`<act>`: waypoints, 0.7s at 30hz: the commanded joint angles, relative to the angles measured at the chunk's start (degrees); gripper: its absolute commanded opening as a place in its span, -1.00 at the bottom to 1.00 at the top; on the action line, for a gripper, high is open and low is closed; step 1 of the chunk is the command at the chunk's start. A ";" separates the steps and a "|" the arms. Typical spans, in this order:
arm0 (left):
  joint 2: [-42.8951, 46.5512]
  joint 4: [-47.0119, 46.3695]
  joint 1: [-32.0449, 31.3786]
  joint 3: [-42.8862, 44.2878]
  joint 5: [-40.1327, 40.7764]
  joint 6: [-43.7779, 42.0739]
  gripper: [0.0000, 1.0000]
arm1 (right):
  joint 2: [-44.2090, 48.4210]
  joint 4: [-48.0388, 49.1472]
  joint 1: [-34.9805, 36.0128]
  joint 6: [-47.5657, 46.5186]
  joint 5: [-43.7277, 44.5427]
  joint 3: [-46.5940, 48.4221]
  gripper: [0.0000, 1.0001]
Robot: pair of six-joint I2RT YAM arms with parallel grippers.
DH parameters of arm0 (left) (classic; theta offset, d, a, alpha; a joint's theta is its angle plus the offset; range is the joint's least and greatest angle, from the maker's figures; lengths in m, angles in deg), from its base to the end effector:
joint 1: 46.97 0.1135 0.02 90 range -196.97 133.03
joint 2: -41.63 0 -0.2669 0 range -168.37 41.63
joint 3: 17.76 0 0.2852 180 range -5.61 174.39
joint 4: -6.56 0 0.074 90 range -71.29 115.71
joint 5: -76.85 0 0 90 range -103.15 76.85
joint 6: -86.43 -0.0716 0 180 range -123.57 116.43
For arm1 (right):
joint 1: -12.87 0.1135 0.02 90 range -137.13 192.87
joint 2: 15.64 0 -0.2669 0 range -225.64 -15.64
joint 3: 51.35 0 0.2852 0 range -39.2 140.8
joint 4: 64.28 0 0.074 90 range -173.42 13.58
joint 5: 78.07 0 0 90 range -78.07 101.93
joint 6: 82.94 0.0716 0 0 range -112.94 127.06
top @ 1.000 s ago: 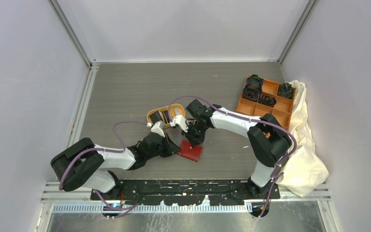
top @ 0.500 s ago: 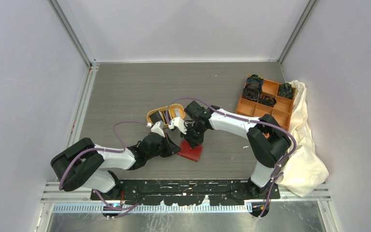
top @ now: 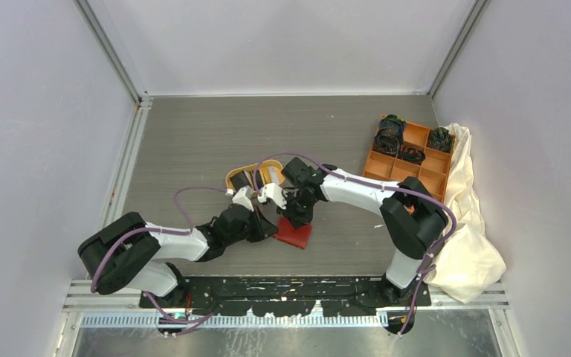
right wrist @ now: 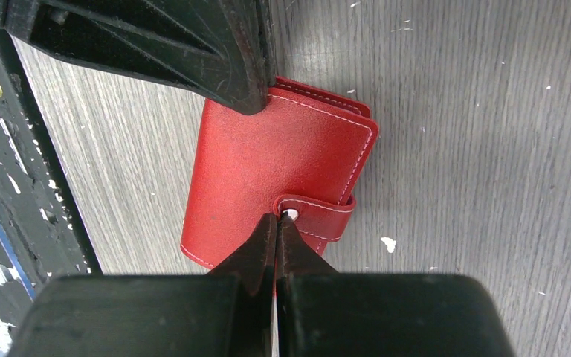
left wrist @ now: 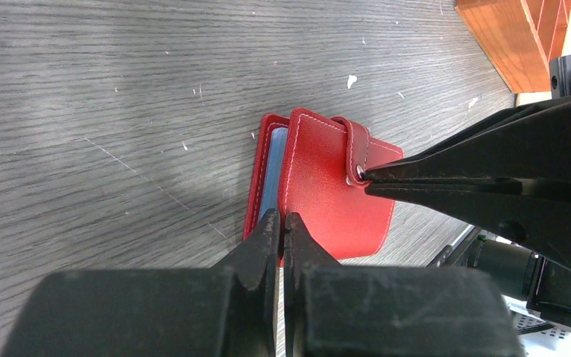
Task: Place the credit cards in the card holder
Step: Close the card holder at the center of the board.
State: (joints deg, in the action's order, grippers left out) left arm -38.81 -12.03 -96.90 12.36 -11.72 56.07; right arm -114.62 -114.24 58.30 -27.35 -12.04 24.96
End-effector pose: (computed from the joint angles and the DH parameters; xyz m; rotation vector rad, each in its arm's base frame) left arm 0.1826 -0.2143 0.0806 -0.2134 2.3208 -1.0445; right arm 0.2364 0.2815 0.1341 -1.8757 2.0995 0.6358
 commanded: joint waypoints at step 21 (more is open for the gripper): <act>2.07 -2.42 -0.19 -1.36 0.57 -0.40 -1.00 | -1.47 -2.22 4.57 -0.68 3.66 0.45 -0.98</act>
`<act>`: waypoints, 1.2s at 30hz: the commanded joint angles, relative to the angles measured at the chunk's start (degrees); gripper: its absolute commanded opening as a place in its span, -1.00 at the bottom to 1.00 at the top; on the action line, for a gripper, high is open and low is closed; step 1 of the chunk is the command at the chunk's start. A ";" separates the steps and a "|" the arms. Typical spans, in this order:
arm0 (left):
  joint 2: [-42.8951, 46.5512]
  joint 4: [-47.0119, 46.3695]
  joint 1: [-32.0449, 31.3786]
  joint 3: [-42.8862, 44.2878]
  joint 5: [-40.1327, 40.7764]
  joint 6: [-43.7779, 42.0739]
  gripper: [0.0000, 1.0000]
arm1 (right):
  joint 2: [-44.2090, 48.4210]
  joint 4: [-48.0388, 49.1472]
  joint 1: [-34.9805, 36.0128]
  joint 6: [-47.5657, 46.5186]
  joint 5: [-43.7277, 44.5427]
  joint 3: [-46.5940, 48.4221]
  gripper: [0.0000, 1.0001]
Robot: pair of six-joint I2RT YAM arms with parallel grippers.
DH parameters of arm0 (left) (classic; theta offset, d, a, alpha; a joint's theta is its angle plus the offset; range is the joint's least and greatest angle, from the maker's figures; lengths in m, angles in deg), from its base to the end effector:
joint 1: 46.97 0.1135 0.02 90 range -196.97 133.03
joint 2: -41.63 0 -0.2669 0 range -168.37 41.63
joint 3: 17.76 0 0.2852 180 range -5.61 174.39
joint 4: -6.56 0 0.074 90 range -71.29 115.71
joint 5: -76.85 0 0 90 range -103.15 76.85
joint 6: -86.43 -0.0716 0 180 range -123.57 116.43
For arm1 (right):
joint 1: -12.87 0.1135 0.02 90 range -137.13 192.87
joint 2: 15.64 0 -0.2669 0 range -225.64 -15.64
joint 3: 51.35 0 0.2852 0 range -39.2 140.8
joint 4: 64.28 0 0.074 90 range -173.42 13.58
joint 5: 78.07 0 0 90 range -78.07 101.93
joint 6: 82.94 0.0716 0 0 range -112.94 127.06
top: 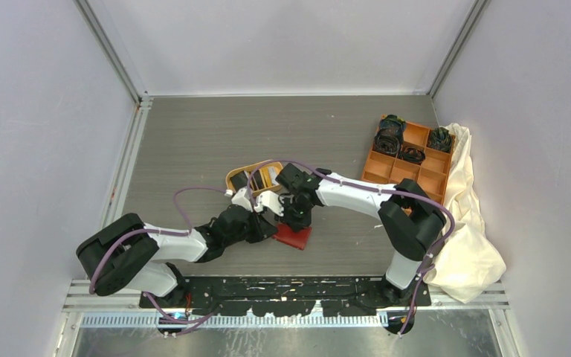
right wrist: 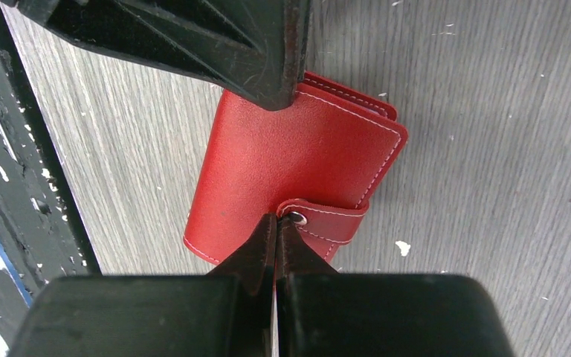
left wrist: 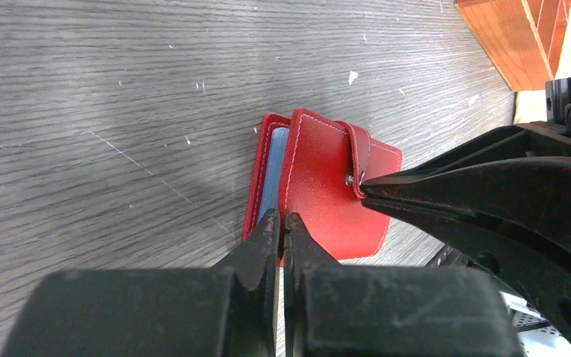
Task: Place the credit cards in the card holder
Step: Close the card holder at the center of the board.
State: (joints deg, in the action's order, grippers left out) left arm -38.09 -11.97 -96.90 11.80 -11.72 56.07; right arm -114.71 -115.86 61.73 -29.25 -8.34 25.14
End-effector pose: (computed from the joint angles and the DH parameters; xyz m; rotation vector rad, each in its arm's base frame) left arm 0.1810 -0.2124 0.0808 -0.2133 2.3191 -1.0459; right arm 0.2208 0.2904 0.1317 -1.9849 2.0547 0.5509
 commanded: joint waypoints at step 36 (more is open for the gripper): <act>0.07 -3.44 -0.17 0.02 -0.10 -0.02 -1.00 | 10.32 8.35 -6.46 4.09 -3.82 -4.72 0.39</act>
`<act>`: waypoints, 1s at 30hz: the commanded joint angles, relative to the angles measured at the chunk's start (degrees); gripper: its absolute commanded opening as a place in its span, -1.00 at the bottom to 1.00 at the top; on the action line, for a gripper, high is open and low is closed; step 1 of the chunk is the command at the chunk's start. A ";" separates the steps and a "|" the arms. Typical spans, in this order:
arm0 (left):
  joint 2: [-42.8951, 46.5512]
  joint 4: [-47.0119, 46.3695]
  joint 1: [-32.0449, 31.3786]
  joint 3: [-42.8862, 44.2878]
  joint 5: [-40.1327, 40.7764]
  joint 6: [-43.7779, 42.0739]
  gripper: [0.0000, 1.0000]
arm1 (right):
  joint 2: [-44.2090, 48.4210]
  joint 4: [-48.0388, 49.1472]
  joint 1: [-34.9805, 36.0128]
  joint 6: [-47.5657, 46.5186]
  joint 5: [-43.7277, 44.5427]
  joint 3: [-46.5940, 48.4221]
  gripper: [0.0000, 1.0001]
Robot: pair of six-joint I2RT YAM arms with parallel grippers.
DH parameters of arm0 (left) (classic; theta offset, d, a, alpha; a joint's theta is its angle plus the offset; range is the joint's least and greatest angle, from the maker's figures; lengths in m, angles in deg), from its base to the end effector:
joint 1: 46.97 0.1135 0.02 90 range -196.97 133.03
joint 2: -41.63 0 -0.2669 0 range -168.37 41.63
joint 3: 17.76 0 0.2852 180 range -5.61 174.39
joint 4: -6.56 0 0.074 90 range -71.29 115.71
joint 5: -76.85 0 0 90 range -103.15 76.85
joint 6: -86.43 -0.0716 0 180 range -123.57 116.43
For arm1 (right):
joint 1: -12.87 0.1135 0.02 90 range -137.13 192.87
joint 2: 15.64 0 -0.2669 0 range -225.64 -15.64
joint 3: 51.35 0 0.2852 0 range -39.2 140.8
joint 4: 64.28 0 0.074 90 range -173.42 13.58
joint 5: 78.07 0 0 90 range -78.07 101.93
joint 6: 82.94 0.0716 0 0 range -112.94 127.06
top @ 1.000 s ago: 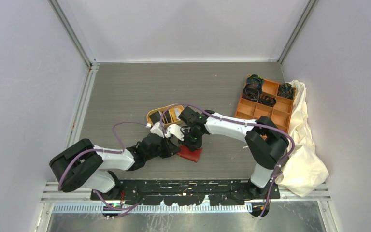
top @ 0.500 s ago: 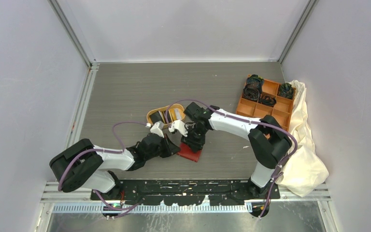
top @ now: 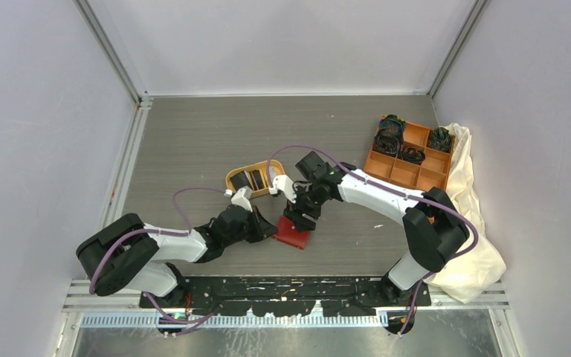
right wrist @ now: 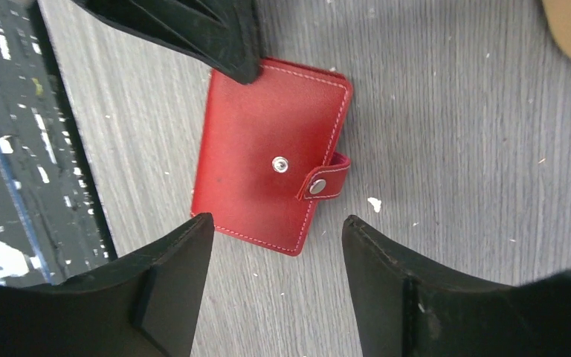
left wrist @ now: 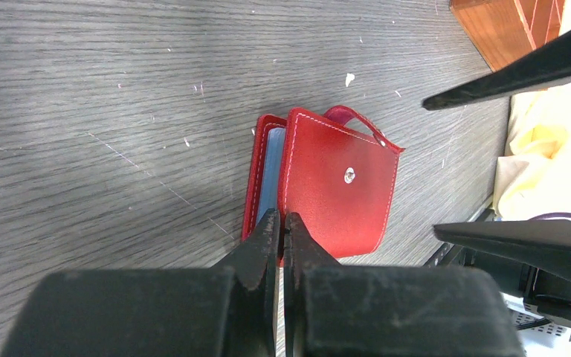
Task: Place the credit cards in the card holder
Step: Close the card holder at the center of the board.
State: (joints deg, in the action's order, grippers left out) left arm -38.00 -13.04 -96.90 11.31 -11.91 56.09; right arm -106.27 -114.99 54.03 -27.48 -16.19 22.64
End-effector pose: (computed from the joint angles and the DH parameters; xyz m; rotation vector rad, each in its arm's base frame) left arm 0.1801 -0.2117 0.0809 -0.2109 2.3097 -1.0586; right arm 0.2405 0.2551 0.1721 -1.7591 2.0436 0.7045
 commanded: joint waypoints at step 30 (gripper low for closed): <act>-1.55 -3.74 -0.17 0.47 -0.71 0.42 -1.00 | -5.73 4.30 0.93 9.64 6.51 4.86 -0.67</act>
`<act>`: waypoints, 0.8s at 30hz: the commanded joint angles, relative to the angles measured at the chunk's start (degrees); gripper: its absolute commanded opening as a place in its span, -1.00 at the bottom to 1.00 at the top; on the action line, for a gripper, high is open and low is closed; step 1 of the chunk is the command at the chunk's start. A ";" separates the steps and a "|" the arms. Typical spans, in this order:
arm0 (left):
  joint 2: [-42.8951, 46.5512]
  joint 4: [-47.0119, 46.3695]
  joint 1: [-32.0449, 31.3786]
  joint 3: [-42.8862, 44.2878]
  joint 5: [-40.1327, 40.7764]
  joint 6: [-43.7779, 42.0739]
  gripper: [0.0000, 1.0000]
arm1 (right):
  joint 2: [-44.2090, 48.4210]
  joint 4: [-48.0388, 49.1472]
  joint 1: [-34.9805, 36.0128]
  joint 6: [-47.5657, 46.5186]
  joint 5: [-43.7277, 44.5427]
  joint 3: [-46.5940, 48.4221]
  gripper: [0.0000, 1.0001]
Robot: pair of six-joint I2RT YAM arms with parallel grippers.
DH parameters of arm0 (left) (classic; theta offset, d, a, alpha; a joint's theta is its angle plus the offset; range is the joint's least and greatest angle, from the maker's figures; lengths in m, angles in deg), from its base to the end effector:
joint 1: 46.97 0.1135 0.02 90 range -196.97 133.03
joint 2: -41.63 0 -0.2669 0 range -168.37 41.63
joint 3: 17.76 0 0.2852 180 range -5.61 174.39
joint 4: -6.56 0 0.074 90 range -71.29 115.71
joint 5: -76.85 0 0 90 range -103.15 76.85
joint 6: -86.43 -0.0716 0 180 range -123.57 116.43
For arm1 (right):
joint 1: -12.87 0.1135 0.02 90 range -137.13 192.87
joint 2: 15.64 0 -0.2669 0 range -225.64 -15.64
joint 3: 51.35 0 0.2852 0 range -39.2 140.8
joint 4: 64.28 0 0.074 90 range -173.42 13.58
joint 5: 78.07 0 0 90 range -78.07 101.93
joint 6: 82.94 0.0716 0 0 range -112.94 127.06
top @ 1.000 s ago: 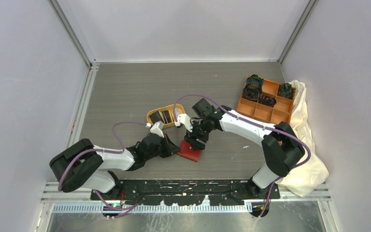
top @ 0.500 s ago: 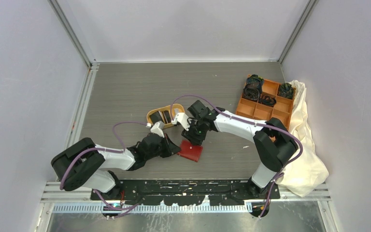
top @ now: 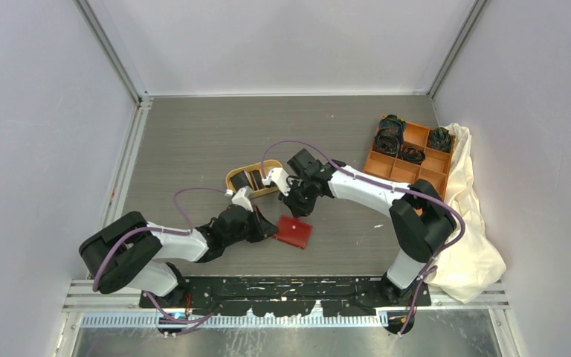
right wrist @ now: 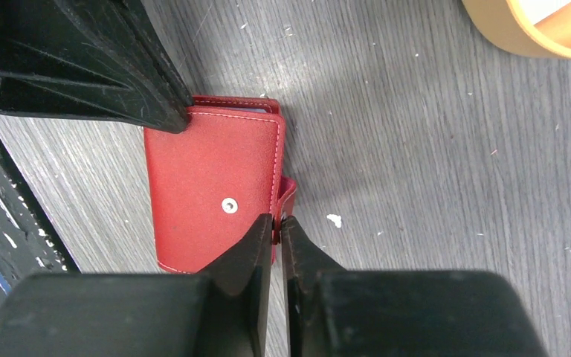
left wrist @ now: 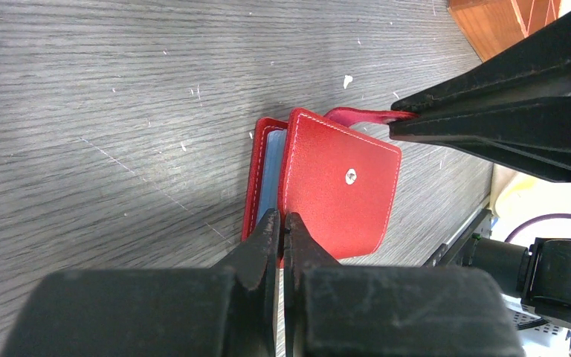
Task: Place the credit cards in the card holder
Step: Close the card holder at the center of the board.
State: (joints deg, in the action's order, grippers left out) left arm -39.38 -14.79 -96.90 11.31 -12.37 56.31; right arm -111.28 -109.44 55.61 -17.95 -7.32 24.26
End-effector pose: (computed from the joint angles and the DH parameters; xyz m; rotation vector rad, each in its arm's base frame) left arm 0.1806 -0.2132 0.0785 -0.2099 2.3080 -1.0727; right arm 0.2584 0.2709 0.1529 -1.5973 2.1976 0.5469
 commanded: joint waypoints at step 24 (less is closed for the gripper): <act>-0.33 -2.57 -0.17 0.32 -0.42 0.21 -1.00 | -1.31 -2.64 -1.40 1.15 -3.35 4.35 -0.94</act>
State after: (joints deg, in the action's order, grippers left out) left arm -39.58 -15.05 -96.90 11.31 -12.66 56.33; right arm -112.81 -111.84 54.41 -17.36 -9.13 26.18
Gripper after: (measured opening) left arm 0.010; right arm 0.075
